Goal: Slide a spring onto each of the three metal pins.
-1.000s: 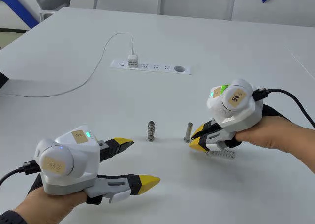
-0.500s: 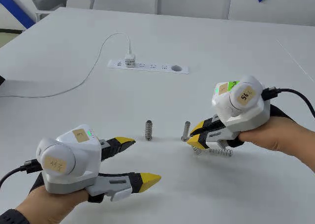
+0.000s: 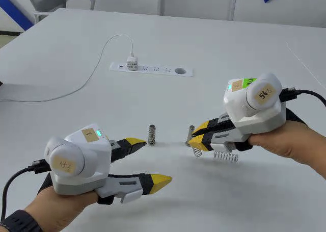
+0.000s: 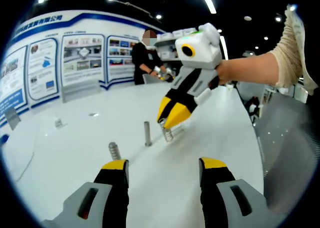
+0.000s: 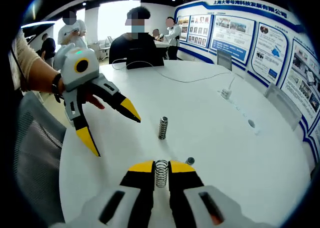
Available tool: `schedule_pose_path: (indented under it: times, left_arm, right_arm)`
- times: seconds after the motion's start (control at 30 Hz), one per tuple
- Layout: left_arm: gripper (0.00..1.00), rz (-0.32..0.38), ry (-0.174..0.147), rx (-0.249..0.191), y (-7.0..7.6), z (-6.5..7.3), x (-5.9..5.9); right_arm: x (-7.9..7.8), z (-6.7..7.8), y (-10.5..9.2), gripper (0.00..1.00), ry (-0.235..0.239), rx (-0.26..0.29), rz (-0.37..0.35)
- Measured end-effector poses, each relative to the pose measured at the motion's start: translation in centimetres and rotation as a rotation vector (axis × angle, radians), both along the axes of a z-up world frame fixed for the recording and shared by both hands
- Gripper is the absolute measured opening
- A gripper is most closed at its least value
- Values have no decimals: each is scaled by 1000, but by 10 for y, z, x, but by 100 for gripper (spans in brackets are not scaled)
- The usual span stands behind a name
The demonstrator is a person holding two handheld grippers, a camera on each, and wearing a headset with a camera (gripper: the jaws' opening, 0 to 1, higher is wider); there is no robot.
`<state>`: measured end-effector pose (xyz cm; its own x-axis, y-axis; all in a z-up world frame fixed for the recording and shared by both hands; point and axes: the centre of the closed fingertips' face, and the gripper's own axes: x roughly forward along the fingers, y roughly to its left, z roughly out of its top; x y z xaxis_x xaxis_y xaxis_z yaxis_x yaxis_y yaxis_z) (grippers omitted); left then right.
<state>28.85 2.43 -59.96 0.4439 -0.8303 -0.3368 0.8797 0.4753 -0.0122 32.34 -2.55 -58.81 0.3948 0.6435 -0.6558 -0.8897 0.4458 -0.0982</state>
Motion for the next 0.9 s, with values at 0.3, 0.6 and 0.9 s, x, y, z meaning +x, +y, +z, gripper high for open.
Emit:
schedule_pose_path:
  times: [0.3, 0.6, 0.9]
  left_arm:
    - [54, -22, -9, -16, -14, 6, 3]
    - [48, -41, -13, -35, -28, 12, 6]
    - [42, -46, -8, -61, -35, 17, 11]
  right_arm:
    - [-5, 15, 11, 11, -7, 58, 9]
    - [-11, 27, 21, 11, -7, 109, 18]
    - [-17, 35, 28, 11, -2, 146, 26]
